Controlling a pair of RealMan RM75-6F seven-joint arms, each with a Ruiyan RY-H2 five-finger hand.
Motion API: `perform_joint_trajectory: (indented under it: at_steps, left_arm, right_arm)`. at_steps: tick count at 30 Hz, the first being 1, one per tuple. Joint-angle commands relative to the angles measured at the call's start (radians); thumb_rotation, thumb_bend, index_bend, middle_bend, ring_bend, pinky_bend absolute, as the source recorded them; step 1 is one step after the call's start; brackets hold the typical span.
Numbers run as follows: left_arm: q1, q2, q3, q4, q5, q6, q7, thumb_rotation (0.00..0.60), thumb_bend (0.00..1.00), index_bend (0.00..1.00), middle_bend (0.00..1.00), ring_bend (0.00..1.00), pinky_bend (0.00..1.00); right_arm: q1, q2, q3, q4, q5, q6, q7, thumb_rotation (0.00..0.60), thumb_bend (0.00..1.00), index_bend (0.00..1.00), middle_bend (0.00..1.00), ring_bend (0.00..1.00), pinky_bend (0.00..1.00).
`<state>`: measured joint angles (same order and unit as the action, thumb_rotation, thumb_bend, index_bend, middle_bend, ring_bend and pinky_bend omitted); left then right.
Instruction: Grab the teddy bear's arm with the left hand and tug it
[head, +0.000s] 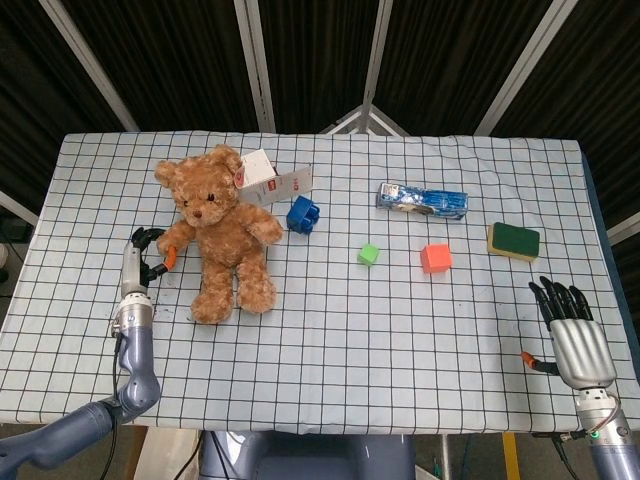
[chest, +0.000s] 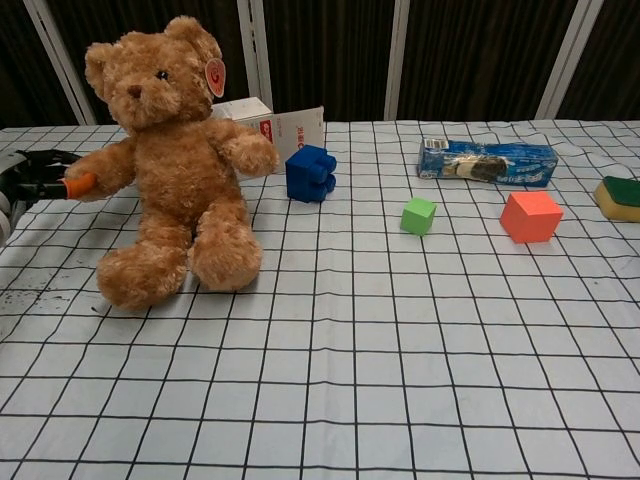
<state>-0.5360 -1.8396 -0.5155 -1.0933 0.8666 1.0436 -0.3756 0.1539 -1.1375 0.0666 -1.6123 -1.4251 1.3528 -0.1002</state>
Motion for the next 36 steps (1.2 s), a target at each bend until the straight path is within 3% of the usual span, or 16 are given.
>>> perform_joint_trajectory:
  at_steps: [1, 15, 26, 36]
  left_arm:
    - [-0.008, -0.016, 0.002, 0.026, 0.005, -0.012, -0.010, 0.600, 0.63, 0.40, 0.37, 0.00, 0.00]
    - [-0.008, -0.009, -0.007, -0.077, 0.078, 0.075, -0.017, 0.600, 0.63, 0.40, 0.37, 0.00, 0.00]
    - [-0.012, -0.042, 0.009, 0.020, 0.066, 0.046, -0.019, 0.600, 0.63, 0.40, 0.37, 0.00, 0.00]
    - [-0.005, -0.041, 0.012, -0.002, 0.101, 0.070, -0.043, 0.600, 0.55, 0.37, 0.34, 0.00, 0.00]
  right_arm:
    - [0.001, -0.001, 0.000, 0.000, 0.000, -0.002, -0.003, 0.600, 0.10, 0.00, 0.00, 0.00, 0.00]
    - [0.002, -0.002, -0.001, 0.000, 0.001, -0.004, -0.006, 0.600, 0.10, 0.00, 0.00, 0.00, 0.00]
    - [-0.001, 0.005, -0.003, -0.013, 0.003, -0.002, -0.009, 0.600, 0.10, 0.00, 0.00, 0.00, 0.00]
    - [0.000, 0.005, -0.004, -0.013, 0.003, -0.005, -0.009, 0.600, 0.10, 0.00, 0.00, 0.00, 0.00]
